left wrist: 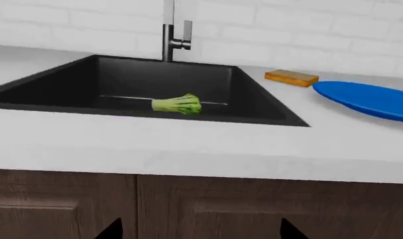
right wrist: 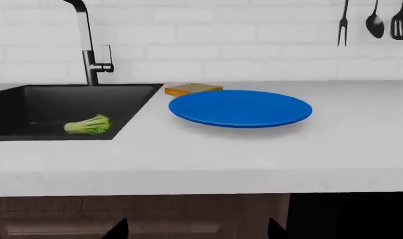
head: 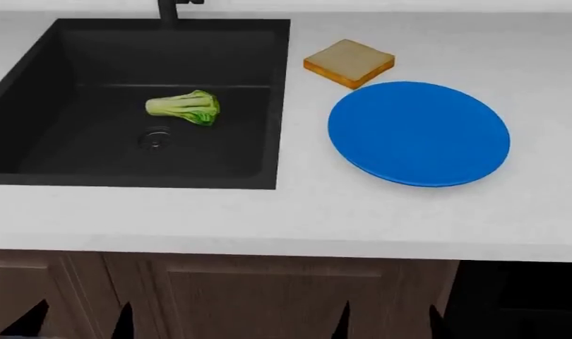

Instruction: Pick the celery from the sink and place it on the plate located on the counter

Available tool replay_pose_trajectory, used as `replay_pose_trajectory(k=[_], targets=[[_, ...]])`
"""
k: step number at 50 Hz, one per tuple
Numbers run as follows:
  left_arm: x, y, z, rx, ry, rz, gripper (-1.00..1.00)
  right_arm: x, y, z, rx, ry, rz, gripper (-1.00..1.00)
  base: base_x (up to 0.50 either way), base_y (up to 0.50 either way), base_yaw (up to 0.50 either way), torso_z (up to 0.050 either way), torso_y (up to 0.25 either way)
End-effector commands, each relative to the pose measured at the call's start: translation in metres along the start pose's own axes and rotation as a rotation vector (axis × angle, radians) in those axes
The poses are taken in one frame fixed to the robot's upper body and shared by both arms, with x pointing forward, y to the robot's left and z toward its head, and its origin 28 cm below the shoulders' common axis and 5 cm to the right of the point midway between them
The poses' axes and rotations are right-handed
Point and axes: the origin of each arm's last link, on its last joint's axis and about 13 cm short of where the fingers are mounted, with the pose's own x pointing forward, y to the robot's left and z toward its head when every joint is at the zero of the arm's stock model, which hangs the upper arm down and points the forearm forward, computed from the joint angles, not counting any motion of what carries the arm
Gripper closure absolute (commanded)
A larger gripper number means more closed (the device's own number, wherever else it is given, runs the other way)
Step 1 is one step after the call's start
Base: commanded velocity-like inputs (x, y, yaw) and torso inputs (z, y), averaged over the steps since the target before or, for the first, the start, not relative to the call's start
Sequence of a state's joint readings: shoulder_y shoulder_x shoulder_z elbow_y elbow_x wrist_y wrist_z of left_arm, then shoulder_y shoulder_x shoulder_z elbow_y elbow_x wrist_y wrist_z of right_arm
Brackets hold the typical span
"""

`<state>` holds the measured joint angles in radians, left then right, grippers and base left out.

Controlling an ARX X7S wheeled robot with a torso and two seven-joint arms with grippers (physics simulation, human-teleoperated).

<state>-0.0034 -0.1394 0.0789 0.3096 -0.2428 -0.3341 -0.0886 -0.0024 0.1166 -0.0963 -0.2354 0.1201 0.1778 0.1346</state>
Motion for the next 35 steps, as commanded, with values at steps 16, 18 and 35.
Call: replay_pose_trajectory(k=[16,18,35], targets=[[0.066,0.022,0.124,0.027,-0.041,-0.028,-1.00,0.055,-0.023,0.123,-0.118,-0.093,-0.017,-1.00,0.00,0.00,0.00,0.000,0.000],[0.074,0.023,0.131,0.039,-0.043,-0.025,-1.00,0.063,-0.023,0.131,-0.125,-0.094,-0.015,-1.00,0.00,0.00,0.00,0.000,0.000],[0.129,0.007,0.185,0.069,-0.045,-0.120,-1.00,0.122,-0.039,0.172,-0.120,-0.063,-0.050,-1.00,0.00,0.00,0.00,0.000,0.000]])
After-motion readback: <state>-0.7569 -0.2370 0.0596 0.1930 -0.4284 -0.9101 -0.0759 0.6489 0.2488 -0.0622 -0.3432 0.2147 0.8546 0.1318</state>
